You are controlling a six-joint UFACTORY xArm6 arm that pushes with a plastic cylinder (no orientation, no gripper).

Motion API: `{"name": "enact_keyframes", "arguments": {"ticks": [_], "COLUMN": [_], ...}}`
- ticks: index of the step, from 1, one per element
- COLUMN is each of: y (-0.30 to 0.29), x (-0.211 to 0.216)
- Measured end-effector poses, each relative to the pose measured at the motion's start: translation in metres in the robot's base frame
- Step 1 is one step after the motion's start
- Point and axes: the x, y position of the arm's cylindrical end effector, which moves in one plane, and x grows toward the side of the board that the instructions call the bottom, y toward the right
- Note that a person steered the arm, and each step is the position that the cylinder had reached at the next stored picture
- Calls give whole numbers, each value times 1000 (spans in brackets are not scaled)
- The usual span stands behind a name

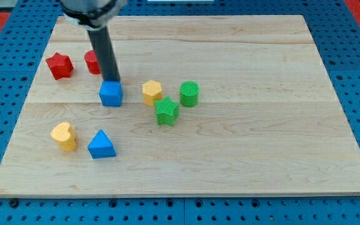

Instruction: Move the cube to the bottom left of the green star

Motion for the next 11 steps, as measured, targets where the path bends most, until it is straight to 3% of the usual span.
{"name": "enact_keyframes", "arguments": {"ticks": [1, 3, 4, 5, 7, 9, 10, 11], "y": [22, 1, -54, -61, 13, 29, 106, 132], "x": [51, 41, 0, 33, 110, 66, 99, 124]}}
